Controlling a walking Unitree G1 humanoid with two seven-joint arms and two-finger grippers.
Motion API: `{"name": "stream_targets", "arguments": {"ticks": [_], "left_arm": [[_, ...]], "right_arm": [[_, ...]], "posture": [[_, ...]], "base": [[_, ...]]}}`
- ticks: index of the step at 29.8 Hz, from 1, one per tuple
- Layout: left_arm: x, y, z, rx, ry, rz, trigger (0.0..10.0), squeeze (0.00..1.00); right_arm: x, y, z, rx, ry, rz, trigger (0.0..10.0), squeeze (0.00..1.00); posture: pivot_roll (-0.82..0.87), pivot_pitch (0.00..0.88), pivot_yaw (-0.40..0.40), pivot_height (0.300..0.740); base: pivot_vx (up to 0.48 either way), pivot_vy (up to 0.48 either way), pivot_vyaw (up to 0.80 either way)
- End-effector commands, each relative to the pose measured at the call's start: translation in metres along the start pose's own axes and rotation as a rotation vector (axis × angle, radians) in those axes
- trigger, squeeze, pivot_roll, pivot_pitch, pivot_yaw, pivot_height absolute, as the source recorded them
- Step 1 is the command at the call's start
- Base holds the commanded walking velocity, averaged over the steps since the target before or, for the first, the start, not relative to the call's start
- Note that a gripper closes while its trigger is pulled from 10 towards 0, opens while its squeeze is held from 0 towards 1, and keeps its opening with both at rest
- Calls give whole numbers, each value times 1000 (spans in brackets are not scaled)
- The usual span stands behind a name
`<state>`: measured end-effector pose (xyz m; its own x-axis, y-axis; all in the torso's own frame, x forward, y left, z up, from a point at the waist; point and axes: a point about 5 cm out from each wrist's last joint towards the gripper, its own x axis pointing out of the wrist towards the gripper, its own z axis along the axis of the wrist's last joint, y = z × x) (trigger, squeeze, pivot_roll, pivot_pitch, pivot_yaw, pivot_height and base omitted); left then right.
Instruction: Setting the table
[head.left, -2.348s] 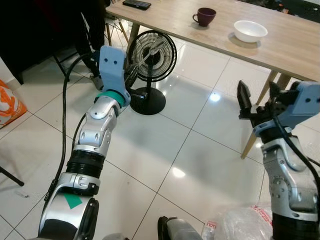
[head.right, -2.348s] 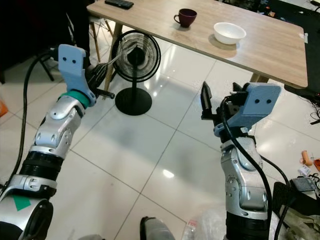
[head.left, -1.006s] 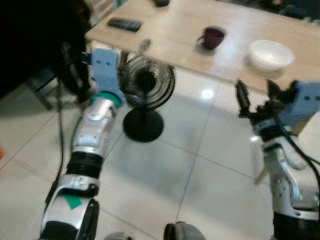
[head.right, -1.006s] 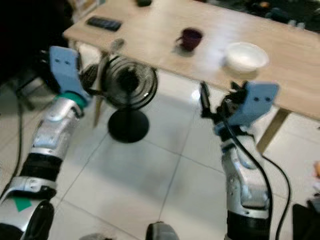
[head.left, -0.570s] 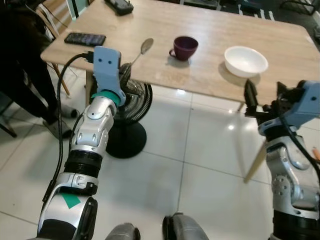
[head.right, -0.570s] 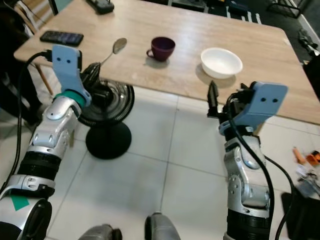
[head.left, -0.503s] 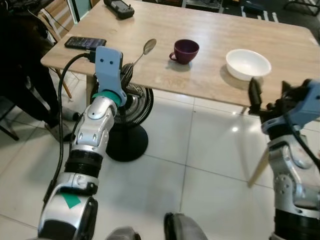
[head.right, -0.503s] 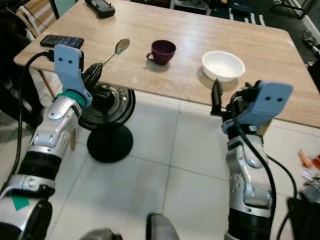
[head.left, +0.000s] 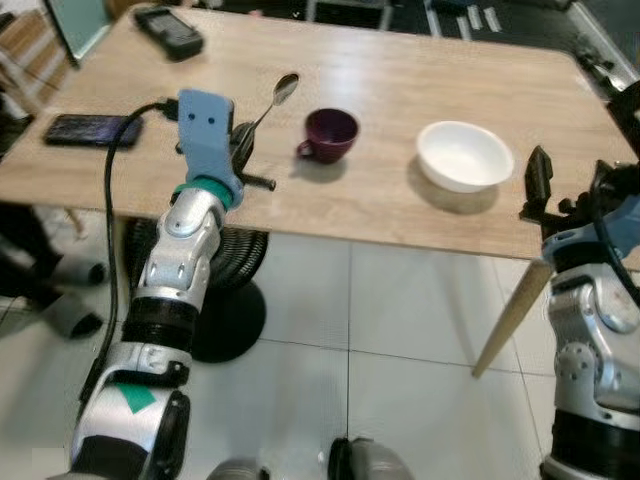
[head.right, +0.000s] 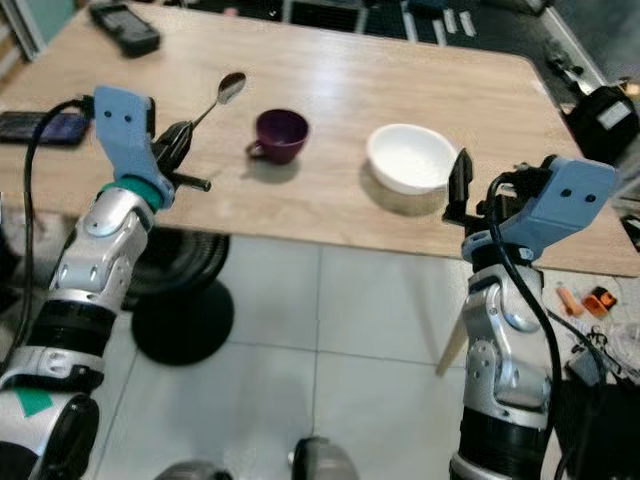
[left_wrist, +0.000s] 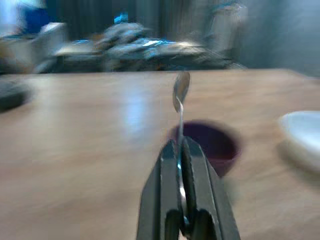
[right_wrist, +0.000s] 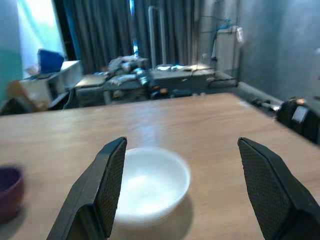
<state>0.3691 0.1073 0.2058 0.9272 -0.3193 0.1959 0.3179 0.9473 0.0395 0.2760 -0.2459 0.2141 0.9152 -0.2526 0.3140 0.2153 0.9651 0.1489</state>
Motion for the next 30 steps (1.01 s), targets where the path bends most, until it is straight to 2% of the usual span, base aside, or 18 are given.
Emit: {"name": "stream_targets", "arguments": {"ticks": [1,4,6,12,15,19,25,27,30], "left_arm": [[-3,11,3,30,-10,24,10000,0],[-3,10,3,42,-16,17,10000,0],[-5,11,8,59,-39,3,10000,0],[-7,11,13,73,-64,-7,10000,0],[-16,10,19,85,-95,-51,10000,0],[-22,9,20,80,-101,-81,10000,0],[-26,4,22,-3,-86,-158,10000,0],[-29,-3,23,-94,-60,-231,10000,0],[-31,-4,23,-144,-53,-250,10000,0]], "right_arm": [[0,5,2,-21,-20,30,10000,0],[-1,6,3,-34,-26,45,10000,0],[-3,12,4,-97,-45,122,10000,0],[-4,20,5,-130,-56,193,10000,0],[-6,40,5,-135,-52,337,10000,0],[-6,48,4,-141,-50,387,10000,0],[-1,55,6,-145,-65,426,10000,0],[-2,62,5,-158,-62,478,10000,0],[-4,67,3,-168,-55,522,10000,0]], "posture": [[24,0,31,740],[24,0,31,740],[26,0,33,740],[29,0,33,740],[41,1,33,740],[45,2,30,740],[51,9,26,740],[51,10,26,740],[50,12,24,740]], "base": [[480,0,0],[480,0,0],[480,0,0],[407,0,0],[0,0,0],[0,0,0],[0,0,0],[0,0,0],[0,0,0]]}}
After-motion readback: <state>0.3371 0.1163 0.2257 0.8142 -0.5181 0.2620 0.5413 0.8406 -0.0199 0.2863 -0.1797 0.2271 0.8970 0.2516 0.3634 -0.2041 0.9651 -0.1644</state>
